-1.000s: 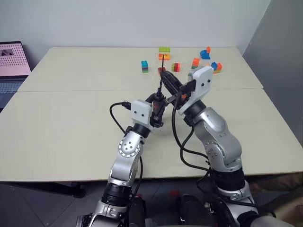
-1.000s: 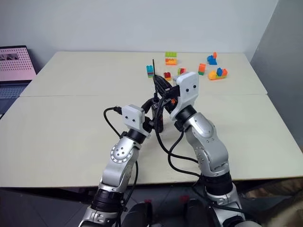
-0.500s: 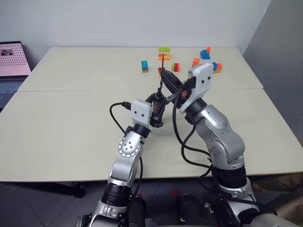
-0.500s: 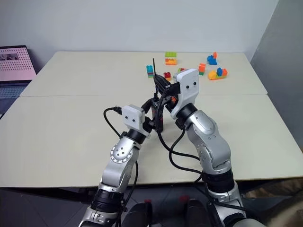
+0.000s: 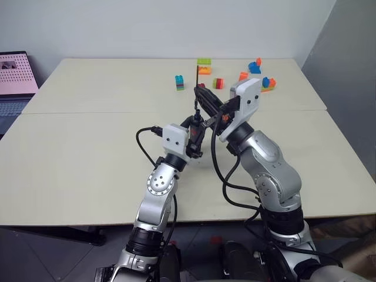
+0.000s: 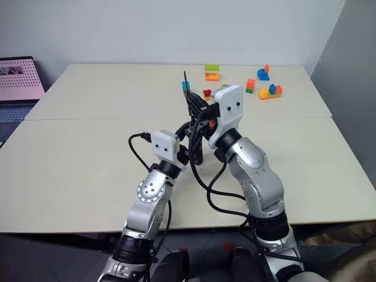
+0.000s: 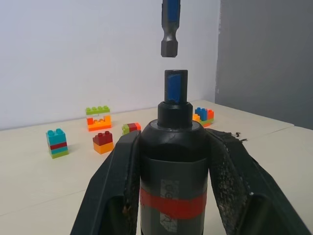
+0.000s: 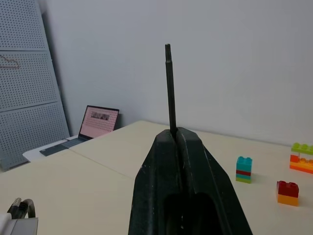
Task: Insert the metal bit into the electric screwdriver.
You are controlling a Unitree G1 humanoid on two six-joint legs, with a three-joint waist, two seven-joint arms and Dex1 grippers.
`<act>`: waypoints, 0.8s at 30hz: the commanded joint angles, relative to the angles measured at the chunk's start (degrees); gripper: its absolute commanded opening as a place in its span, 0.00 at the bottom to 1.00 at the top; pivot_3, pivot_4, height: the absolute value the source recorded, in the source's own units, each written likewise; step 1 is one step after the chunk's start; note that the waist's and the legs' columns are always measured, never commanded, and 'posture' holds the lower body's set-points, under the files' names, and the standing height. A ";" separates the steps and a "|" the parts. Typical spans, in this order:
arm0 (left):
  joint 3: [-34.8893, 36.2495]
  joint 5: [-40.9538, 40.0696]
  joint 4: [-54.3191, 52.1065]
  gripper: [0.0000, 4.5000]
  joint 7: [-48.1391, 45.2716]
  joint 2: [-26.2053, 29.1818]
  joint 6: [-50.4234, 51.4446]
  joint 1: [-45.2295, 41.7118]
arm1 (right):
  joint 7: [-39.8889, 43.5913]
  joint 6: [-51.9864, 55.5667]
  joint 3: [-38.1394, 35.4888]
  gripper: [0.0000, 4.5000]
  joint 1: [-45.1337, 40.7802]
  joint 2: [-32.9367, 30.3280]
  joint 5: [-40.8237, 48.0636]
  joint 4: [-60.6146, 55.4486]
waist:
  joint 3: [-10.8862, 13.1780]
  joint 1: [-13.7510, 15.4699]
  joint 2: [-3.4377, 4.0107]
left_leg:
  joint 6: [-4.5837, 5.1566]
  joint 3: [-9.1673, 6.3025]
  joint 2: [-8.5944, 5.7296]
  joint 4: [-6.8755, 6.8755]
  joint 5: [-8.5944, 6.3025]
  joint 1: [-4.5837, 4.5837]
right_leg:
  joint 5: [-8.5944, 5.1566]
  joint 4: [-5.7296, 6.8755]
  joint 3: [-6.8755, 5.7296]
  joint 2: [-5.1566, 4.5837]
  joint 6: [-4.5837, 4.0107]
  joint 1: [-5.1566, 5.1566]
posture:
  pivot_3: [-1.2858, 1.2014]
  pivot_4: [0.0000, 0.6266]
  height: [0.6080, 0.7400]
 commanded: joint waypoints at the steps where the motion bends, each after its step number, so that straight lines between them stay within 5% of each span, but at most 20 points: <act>1: -0.31 0.67 1.90 0.36 -0.05 0.17 1.38 1.72 | -0.09 -1.79 0.37 0.00 -0.34 0.33 -0.12 -2.95 | 0.00 0.00 0.00 | 0.00 0.00 0.00 0.00 0.00 0.00 | 0.00 0.00 0.00 0.00 0.00 0.00 | 0.52 0.24 1.00; 24: -0.17 0.61 1.94 0.36 -0.05 0.21 1.38 1.72 | -0.75 -2.86 0.38 0.00 0.13 0.02 -0.79 -2.27 | 0.00 0.00 0.00 | 0.00 0.00 0.00 -0.02 0.00 0.00 | 0.00 0.00 0.00 0.00 0.00 -0.01 | 0.52 0.24 1.00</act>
